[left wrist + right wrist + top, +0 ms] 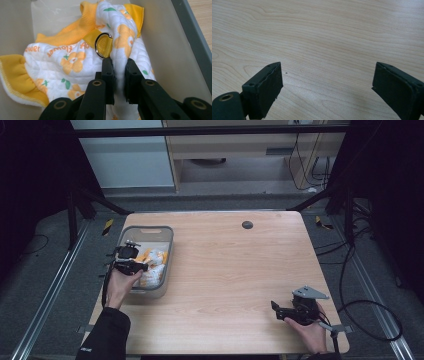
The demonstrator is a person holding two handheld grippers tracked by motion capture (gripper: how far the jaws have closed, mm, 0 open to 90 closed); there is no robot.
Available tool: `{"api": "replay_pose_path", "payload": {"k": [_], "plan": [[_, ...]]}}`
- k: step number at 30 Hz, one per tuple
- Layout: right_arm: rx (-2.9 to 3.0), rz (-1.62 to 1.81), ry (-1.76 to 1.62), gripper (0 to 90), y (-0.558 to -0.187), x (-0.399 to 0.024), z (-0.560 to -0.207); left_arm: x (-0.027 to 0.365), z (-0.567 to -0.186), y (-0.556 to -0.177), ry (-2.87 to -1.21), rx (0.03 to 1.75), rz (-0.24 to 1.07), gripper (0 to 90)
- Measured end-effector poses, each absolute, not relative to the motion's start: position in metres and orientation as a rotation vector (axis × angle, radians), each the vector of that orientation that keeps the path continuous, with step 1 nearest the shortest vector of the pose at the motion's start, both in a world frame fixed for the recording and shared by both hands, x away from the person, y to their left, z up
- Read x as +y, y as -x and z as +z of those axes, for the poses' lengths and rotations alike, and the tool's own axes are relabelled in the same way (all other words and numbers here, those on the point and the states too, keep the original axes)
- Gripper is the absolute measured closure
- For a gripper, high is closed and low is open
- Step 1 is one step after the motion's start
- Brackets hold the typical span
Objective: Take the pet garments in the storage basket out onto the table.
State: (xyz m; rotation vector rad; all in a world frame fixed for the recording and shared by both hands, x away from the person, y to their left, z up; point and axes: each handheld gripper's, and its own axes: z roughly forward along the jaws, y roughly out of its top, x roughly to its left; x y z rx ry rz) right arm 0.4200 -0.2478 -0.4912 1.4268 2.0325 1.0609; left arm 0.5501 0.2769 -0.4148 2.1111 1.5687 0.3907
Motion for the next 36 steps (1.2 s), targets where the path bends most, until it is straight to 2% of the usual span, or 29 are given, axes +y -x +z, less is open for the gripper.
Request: {"api": "replay_pose_path", "payload": {"k": [18,36], "plan": [[2.027,1.055,-1.414,9.3,-0.42,-0.248,-0.491,0.297,-0.369,-0.526,-2.008,1.475,0.49,82.6],[2.026,1.054,-1.413,9.2,-0.42,-0.248,-0.491,0.297,-0.329,-0.507,-1.971,1.375,0.568,83.0]]}}
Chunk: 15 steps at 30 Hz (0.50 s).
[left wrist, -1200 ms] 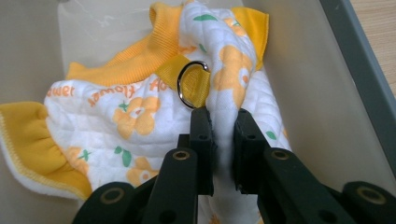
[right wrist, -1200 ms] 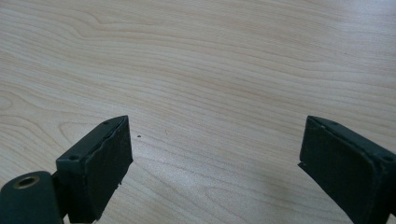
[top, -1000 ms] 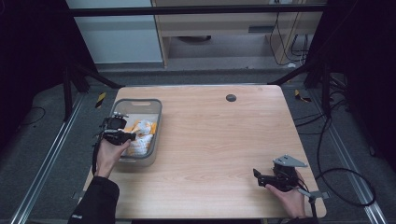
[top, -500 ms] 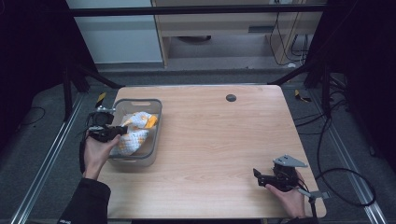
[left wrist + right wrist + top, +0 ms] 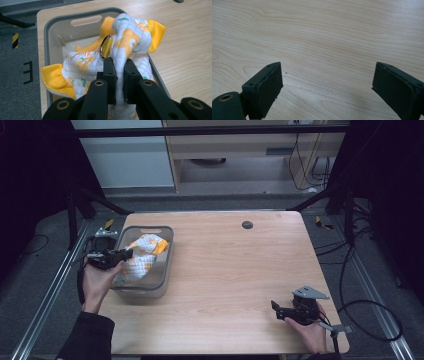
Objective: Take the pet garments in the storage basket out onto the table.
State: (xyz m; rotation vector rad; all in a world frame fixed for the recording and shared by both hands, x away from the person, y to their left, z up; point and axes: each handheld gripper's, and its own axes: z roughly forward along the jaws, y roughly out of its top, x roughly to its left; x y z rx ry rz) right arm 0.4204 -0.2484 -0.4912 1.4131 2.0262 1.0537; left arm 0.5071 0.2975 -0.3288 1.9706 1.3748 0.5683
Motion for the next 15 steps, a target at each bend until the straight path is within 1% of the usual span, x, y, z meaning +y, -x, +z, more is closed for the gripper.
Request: {"api": "replay_pose_path", "payload": {"k": [15], "plan": [[2.016,1.068,-1.421,9.0,-0.42,-0.249,-0.49,0.292,-0.304,-0.495,-1.96,1.298,0.593,83.0]]}}
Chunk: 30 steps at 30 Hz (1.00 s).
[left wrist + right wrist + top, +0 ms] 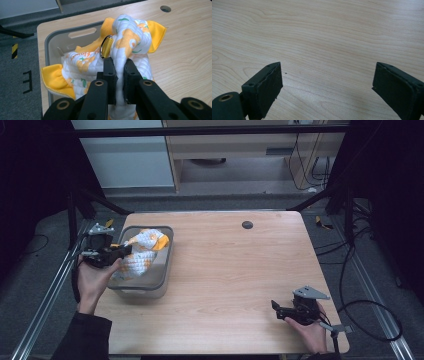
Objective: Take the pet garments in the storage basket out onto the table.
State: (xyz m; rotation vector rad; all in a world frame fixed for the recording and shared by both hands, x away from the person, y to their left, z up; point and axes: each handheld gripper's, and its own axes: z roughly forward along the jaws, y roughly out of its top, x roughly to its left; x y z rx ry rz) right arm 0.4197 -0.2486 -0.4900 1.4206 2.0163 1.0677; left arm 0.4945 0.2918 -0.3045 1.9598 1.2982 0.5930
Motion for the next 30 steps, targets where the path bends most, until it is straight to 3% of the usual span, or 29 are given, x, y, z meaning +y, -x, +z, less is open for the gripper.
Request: {"api": "replay_pose_path", "payload": {"k": [30], "plan": [[1.998,1.075,-1.407,9.0,-0.42,-0.25,-0.489,0.254,-0.279,-0.473,-2.004,1.1,0.549,83.1]]}}
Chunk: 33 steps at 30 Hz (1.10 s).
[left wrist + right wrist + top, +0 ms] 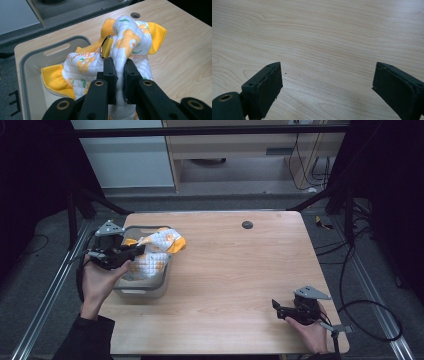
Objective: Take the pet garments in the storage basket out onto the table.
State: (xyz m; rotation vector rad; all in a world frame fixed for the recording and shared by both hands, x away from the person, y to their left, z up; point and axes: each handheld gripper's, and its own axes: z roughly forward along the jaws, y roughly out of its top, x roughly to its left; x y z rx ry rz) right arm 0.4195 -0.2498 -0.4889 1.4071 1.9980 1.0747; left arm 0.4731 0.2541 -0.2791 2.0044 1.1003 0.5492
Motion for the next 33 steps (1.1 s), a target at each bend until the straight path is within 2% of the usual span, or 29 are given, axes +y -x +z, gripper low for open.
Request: {"api": "replay_pose_path", "payload": {"k": [33], "plan": [[1.993,1.077,-1.404,8.8,-0.419,-0.251,-0.488,0.181,-0.284,-0.461,-2.167,0.843,0.442,83.1]]}}
